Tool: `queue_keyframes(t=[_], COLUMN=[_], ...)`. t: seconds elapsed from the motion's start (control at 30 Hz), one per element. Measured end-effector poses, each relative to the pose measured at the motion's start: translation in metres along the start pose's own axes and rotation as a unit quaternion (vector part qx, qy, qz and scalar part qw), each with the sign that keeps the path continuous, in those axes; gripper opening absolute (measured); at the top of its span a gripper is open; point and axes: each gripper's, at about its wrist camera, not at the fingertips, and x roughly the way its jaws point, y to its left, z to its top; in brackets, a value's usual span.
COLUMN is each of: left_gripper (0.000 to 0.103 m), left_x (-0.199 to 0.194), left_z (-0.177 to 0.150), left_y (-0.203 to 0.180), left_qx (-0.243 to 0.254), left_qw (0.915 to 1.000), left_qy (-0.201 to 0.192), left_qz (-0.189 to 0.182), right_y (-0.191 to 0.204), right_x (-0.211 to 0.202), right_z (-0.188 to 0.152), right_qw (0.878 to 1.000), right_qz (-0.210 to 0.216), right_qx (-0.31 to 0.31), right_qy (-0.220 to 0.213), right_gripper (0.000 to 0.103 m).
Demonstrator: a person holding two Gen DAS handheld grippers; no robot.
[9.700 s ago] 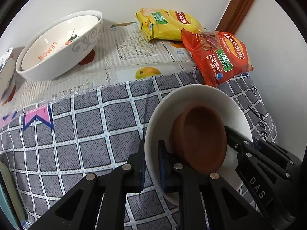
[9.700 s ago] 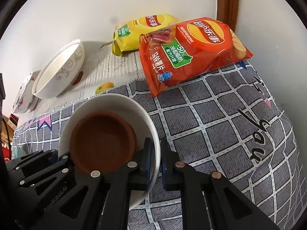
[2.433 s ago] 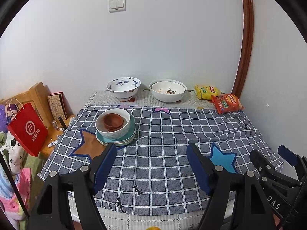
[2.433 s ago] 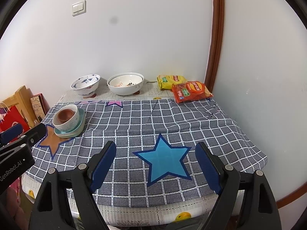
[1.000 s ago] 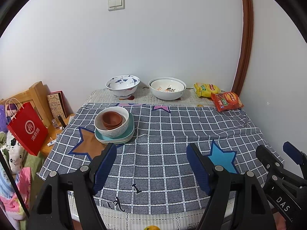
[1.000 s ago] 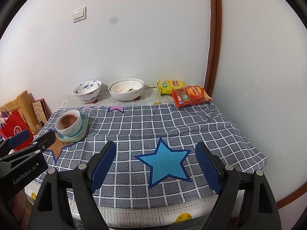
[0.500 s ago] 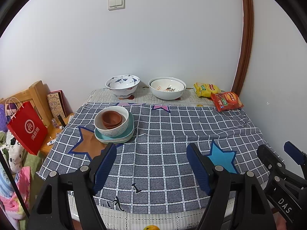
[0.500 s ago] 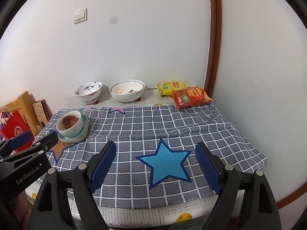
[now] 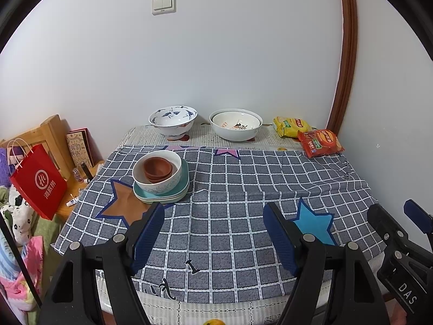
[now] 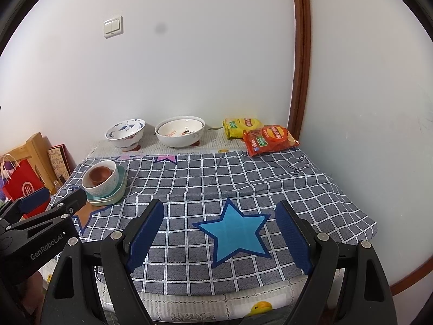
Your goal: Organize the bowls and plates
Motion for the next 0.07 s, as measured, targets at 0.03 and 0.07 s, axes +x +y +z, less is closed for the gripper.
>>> queue_keyframes(t=[0.03,0.07], left_gripper=[0.075,0.075], left_x=[0.0012,0.0027], left_z=[0.0002,0.0005], left_y=[-0.0002,-0.0003], left_qx=[0.002,0.004], left_qw=[1.0,1.0], left_qy=[0.0,0.0], left_qz=[0.0,0.0], right_y=[0.0002,0.0003], right_x=[0.0008,0.0025], right_z=[-0.0002,-0.0006], right_qw=[1.0,1.0], right_qz=[0.0,-0.001], right_qx=[0.0,0.001], right_qy=[0.0,0.001], right_gripper=[0.084,0.084])
